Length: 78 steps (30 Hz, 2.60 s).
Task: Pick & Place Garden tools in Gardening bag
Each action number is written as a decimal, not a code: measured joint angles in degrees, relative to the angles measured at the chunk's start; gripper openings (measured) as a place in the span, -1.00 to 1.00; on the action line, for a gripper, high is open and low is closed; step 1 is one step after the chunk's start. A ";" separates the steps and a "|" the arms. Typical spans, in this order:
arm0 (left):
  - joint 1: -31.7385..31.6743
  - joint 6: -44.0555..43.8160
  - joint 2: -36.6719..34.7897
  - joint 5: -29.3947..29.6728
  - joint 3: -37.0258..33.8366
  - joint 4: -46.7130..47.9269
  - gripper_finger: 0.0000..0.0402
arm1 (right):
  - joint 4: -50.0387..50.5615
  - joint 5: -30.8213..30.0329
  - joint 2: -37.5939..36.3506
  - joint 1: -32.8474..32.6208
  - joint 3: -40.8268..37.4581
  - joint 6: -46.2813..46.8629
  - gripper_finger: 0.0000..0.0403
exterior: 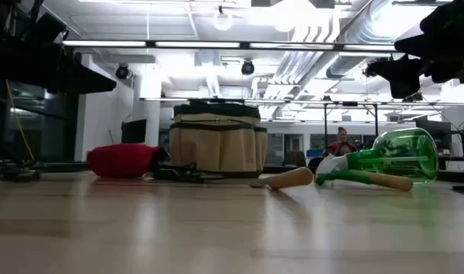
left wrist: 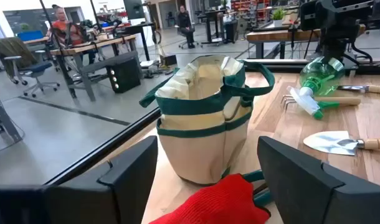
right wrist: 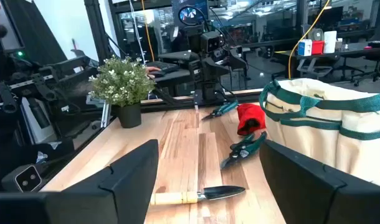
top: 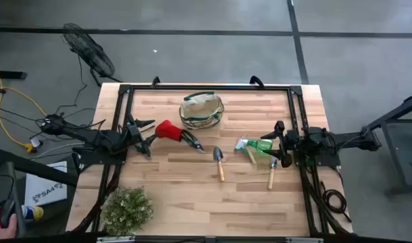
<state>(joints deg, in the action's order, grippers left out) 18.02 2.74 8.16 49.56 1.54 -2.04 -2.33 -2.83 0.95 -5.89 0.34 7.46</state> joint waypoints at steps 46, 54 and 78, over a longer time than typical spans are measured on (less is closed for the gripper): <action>-0.01 -0.02 0.00 -0.71 -0.01 -0.45 0.34 | 0.00 0.02 0.00 0.00 0.00 0.00 0.35; -0.01 -0.04 -0.04 -6.74 -0.02 -0.80 0.34 | 0.00 0.01 0.01 0.00 -0.02 0.00 0.35; -0.02 1.18 -0.04 -17.05 -0.02 -4.87 0.34 | 0.00 0.01 0.02 0.02 -0.01 0.00 0.35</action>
<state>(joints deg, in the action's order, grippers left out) 18.00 3.92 8.12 32.51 1.52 -6.91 -2.33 -2.81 0.97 -5.87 0.32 7.46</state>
